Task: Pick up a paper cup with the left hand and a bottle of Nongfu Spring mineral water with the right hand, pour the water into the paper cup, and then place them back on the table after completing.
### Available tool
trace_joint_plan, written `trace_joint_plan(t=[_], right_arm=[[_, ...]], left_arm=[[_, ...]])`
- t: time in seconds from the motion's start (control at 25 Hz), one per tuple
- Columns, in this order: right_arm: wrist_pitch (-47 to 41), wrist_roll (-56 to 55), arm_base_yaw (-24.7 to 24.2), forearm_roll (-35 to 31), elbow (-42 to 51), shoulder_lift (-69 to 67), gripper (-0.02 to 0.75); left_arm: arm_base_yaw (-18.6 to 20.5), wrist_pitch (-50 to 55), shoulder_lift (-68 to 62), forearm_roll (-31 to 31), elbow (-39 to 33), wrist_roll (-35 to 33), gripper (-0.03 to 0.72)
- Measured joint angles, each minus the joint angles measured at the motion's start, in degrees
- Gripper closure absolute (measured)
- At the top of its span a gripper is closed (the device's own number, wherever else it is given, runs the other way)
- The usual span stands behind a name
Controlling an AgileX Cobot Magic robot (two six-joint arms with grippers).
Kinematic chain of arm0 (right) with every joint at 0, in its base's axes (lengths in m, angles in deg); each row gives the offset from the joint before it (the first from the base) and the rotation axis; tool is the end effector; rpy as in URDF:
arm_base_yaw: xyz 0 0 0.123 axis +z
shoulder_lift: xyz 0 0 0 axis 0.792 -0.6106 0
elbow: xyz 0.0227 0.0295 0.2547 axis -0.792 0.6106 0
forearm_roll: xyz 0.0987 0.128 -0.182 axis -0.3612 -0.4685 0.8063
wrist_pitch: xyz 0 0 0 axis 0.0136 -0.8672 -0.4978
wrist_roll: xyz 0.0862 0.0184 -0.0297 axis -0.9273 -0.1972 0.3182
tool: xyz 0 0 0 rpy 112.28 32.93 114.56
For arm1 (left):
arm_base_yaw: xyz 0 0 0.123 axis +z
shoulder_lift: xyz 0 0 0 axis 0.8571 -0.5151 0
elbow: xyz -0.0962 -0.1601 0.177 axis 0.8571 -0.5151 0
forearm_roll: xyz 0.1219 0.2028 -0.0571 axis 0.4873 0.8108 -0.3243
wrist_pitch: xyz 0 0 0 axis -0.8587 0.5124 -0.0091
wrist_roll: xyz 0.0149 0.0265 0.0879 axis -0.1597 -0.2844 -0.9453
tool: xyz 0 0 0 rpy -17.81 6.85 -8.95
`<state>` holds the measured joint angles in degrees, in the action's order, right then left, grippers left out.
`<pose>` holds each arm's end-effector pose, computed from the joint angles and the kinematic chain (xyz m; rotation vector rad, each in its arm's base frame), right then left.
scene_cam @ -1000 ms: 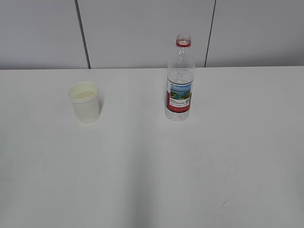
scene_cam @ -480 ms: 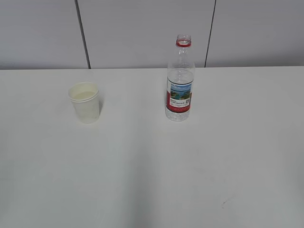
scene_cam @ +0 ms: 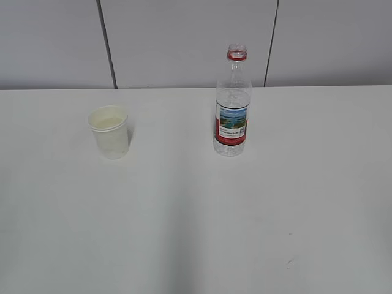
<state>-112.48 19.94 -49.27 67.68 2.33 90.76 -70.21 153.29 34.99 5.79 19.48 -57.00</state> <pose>0.0109 -0.0147 0.2667 0.0252 2.0998 -0.1506 0.0127 0.0052 0.2771 0.0138 2.0556 -0.1200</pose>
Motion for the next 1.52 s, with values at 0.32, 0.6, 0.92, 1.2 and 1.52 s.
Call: trace_joint_plan(t=[0.32, 0.6, 0.92, 1.2, 1.52], right_arm=[[0.00, -0.08, 0.00, -0.03, 0.00, 0.00, 0.185], [0.00, -0.08, 0.00, -0.13, 0.00, 0.00, 0.185], [0.00, -0.08, 0.00, -0.16, 0.00, 0.00, 0.185], [0.00, -0.08, 0.00, -0.16, 0.00, 0.00, 0.185], [0.00, -0.08, 0.00, -0.16, 0.00, 0.00, 0.185]], left_arm=[[0.00, 0.00, 0.00, 0.00, 0.00, 0.00, 0.314], [0.00, 0.00, 0.00, 0.00, 0.00, 0.00, 0.314], [0.00, 0.00, 0.00, 0.00, 0.00, 0.00, 0.314], [0.00, 0.00, 0.00, 0.00, 0.00, 0.00, 0.314], [0.00, 0.00, 0.00, 0.00, 0.00, 0.00, 0.314]])
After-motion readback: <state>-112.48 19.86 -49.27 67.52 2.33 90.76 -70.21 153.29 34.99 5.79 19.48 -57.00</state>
